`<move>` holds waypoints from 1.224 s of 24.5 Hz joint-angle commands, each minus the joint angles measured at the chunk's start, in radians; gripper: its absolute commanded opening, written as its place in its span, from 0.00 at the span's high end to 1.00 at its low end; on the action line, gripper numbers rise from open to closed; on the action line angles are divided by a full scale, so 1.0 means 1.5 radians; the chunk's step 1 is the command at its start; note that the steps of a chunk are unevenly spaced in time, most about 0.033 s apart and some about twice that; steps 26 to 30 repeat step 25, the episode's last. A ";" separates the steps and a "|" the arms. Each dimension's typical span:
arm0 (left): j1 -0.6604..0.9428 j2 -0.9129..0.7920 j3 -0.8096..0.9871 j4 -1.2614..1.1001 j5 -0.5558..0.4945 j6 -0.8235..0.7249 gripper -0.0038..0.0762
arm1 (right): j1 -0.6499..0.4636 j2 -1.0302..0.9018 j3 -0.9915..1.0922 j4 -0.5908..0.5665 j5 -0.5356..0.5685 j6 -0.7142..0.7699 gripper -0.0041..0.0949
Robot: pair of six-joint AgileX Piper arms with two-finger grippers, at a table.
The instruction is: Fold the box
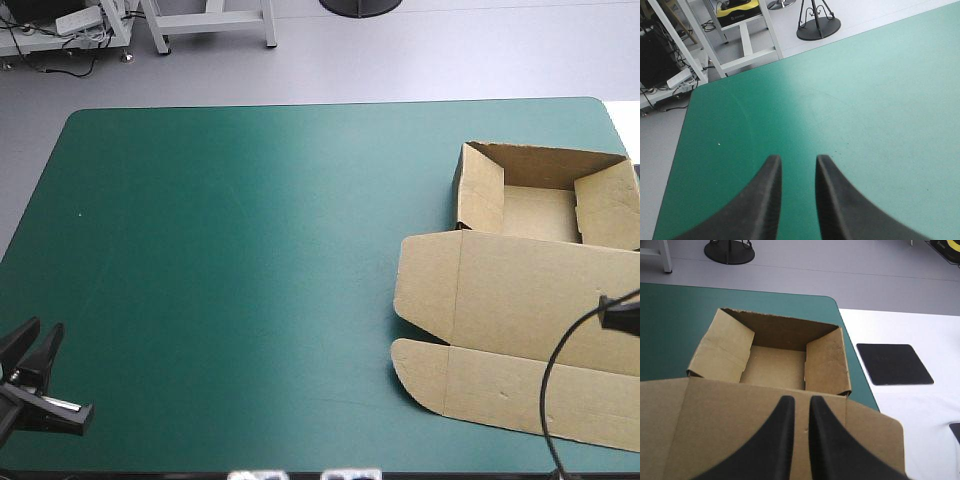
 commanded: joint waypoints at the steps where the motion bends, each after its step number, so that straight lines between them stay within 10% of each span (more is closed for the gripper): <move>1: -0.003 -0.027 0.032 -0.006 -0.044 -0.005 0.74 | -0.002 -0.069 0.069 0.011 -0.058 0.014 0.89; 12: -0.003 -0.198 0.244 -0.078 -0.058 -0.005 0.74 | -0.002 -0.312 0.452 0.128 -0.116 -0.003 0.94; 30: -0.003 -0.198 0.301 -0.092 -0.073 -0.006 0.74 | -0.002 -0.321 0.535 0.129 -0.180 -0.035 0.94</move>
